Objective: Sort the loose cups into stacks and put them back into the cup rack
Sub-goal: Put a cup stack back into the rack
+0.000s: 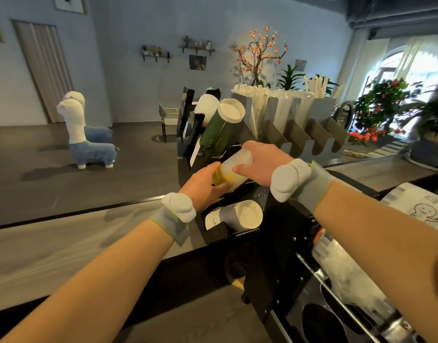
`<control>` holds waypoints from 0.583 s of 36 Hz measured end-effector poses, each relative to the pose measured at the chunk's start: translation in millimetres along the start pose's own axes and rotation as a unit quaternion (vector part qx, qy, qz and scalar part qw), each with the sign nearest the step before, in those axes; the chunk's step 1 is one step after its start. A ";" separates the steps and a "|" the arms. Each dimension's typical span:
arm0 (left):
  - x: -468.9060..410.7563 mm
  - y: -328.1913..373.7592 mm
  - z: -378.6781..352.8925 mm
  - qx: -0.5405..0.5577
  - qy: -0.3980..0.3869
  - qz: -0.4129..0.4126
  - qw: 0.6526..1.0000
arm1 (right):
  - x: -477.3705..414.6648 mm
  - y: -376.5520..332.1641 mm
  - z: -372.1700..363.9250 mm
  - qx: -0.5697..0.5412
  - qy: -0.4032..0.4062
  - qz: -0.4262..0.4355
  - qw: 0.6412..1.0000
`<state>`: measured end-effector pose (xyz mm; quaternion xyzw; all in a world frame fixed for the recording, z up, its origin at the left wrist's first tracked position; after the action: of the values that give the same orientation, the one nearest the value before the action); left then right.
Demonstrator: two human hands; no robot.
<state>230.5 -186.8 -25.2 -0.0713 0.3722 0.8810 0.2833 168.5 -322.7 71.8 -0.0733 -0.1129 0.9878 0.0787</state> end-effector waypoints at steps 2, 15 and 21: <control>6.0 0.0 3.5 0.008 0.004 -0.001 1.000 | 1.8 -0.7 -0.4 0.007 -0.005 -0.002 1.000; 116.8 0.3 60.5 -0.012 -0.063 0.004 0.998 | 80.7 -61.8 -15.2 -0.149 0.082 0.088 0.981; 195.2 -29.9 68.1 -0.049 -0.129 0.035 0.990 | 123.4 -90.1 -90.2 -0.168 -0.052 0.116 0.978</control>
<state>91.0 -35.5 -60.8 0.0421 0.2907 0.9094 0.2945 75.1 -195.7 -9.6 -0.0470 -0.2717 0.9596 -0.0558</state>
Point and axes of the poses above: each hand's wrist, its own x-axis away from the middle knuckle, its own z-axis out of the back of the hand, y = z × x, the point moved 4 cm from there along -x, towards the middle knuckle, and after that the axes turned 12 degrees about -z, right-handed, at the moved point
